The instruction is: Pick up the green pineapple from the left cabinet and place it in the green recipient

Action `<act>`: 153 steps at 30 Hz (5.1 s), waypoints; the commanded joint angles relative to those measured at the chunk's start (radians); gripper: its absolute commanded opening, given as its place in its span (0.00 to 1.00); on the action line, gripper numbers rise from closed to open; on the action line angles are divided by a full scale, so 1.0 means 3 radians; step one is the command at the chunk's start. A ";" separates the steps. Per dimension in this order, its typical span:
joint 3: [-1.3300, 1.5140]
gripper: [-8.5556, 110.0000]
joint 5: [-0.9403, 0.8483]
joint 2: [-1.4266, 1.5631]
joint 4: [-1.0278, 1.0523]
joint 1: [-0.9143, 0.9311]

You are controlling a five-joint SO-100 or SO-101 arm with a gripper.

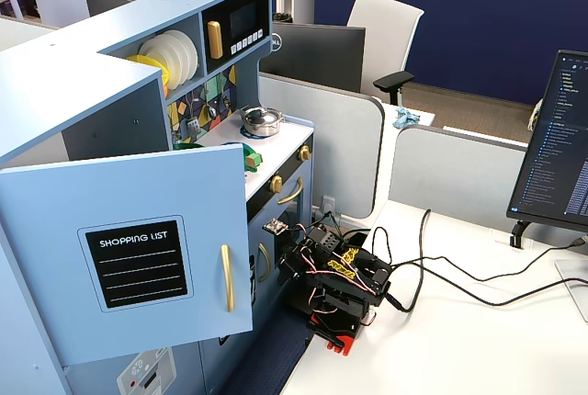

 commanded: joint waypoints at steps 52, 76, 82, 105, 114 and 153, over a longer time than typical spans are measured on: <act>-0.3717 0.34 -0.0603 -0.4075 -0.4873 -0.2725; -0.4484 0.35 -0.0583 -0.5011 -0.5118 -0.2526; -0.4377 0.35 -0.0194 -0.5083 -0.5502 -0.2562; -0.4377 0.31 -0.0460 -0.5374 -0.5256 -0.2684; -0.4791 0.30 -0.0399 -0.5793 -0.5267 -0.2684; -0.4449 0.07 -0.1999 -0.1933 -0.2127 -0.1299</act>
